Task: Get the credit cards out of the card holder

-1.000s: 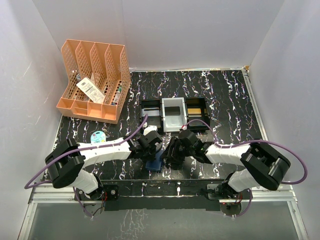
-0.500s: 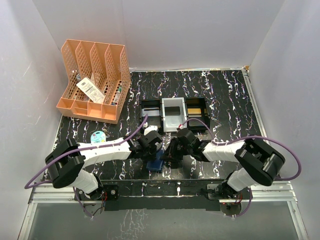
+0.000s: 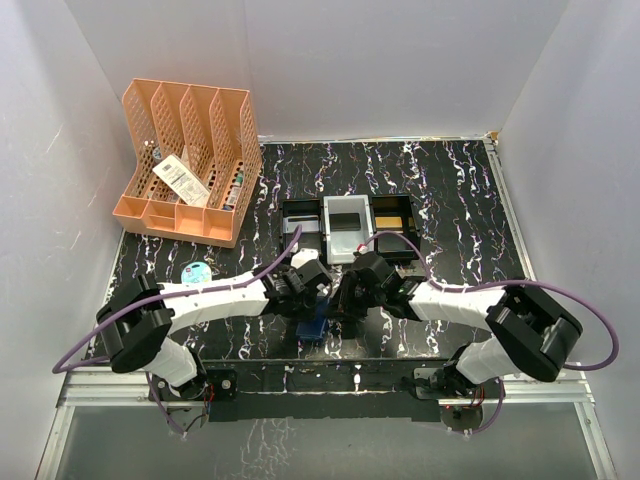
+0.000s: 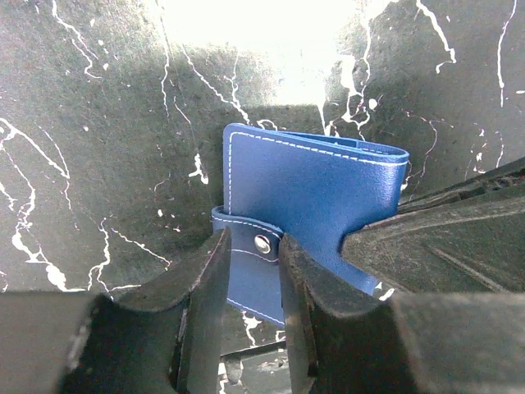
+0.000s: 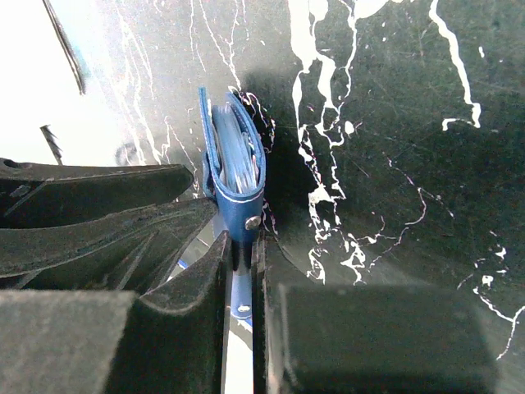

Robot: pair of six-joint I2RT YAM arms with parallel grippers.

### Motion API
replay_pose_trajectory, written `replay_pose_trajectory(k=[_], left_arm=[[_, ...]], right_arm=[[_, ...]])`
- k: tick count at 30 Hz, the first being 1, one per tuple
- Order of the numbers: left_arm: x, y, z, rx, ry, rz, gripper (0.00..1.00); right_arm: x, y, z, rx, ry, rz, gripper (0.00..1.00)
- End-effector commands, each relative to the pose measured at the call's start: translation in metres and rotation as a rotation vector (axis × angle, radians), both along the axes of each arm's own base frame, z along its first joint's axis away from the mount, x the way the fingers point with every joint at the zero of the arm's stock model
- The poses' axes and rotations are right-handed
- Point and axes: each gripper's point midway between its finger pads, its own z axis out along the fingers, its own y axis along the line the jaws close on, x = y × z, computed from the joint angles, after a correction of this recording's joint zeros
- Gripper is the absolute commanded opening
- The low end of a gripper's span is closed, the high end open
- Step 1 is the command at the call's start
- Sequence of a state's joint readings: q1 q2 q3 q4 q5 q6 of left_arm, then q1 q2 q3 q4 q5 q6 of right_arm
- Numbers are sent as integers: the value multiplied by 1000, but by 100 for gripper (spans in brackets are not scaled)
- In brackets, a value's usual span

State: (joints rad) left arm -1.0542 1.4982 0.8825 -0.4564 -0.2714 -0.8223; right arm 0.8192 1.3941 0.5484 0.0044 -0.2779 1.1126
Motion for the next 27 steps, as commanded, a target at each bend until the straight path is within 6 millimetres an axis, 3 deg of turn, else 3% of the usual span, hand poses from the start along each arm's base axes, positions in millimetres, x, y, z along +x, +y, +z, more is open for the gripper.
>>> replay_pose_trajectory(k=[1, 7, 10, 14, 18, 21, 27], left_arm=[[-5, 59, -8, 225, -14, 48, 28], [-7, 80, -9, 234, -9, 111, 28], [-3, 75, -1, 180, -15, 131, 30], [5, 53, 14, 60, -45, 122, 49], [11, 29, 34, -139, -76, 118, 79], [15, 21, 41, -256, -78, 114, 97], [13, 6, 44, -413, -59, 57, 99]], right_arm=[[6, -5, 14, 11, -30, -20, 0], [6, -10, 11, 3, -28, -33, 0], [5, -9, 11, 6, -27, -27, 0], [6, -7, 13, 18, -32, -20, 0], [6, -6, 13, 17, -31, -8, 0], [6, -7, 11, 13, -28, -9, 0], [4, -7, 7, 10, -18, -6, 0]])
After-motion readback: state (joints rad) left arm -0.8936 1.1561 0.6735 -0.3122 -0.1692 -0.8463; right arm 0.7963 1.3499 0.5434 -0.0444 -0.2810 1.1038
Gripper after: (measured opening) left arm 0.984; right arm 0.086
